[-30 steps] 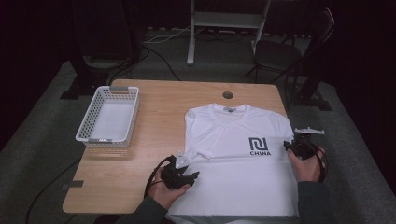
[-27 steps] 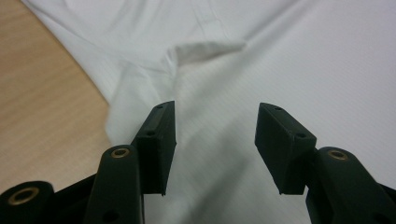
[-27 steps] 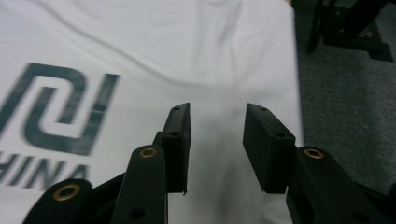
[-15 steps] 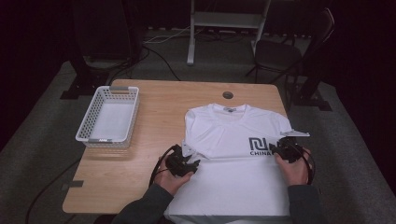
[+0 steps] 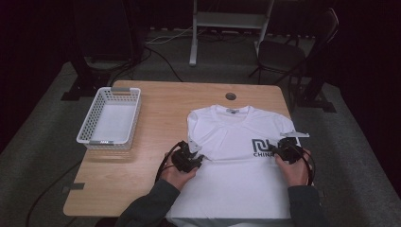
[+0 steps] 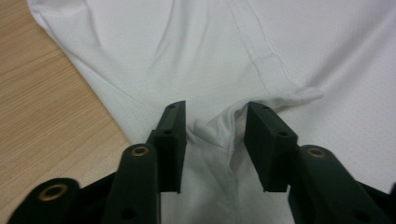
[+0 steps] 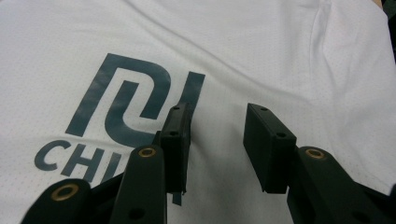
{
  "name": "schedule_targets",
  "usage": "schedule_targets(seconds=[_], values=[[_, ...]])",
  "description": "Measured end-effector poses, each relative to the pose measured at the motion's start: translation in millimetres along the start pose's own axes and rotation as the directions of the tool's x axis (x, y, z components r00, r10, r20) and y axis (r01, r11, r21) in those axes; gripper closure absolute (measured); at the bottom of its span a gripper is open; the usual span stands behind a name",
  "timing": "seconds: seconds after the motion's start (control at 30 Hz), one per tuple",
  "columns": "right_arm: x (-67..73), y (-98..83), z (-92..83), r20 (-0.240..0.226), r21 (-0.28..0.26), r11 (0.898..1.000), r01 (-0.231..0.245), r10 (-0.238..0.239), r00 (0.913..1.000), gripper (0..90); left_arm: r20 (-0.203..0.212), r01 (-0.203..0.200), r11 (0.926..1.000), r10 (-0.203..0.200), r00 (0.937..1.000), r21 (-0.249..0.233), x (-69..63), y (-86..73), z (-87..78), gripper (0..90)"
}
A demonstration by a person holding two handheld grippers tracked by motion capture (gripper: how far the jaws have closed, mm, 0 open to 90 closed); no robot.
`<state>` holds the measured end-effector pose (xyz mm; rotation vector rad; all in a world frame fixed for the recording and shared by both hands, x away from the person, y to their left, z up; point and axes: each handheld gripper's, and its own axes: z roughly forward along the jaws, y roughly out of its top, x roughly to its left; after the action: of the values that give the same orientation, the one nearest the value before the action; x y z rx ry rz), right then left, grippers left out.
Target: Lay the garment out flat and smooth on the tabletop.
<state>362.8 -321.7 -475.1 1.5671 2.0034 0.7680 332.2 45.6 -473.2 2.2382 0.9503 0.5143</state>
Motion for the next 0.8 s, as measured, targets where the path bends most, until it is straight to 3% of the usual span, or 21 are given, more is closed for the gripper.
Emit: schedule_targets(seconds=[0.33,0.5,0.8], values=[[-4.5,1.8,1.8,0.009,0.001,1.0,-0.004,0.003,1.0,60.6,-0.02,-0.051,0.9987,0.051,0.9985,0.01,-1.3,-1.0,-7.0,83.4],[-4.9,1.7,1.9,0.005,0.001,1.0,-0.007,0.007,1.0,60.6,-0.042,-0.075,0.997,0.076,0.9963,0.018,1.8,-3.7,-12.7,84.9],[-6.7,1.6,2.1,-0.003,0.001,1.0,-0.015,0.015,0.9999,60.3,-0.067,-0.039,0.9992,0.04,0.9969,0.012,20.8,-11.5,-23.3,85.1]])
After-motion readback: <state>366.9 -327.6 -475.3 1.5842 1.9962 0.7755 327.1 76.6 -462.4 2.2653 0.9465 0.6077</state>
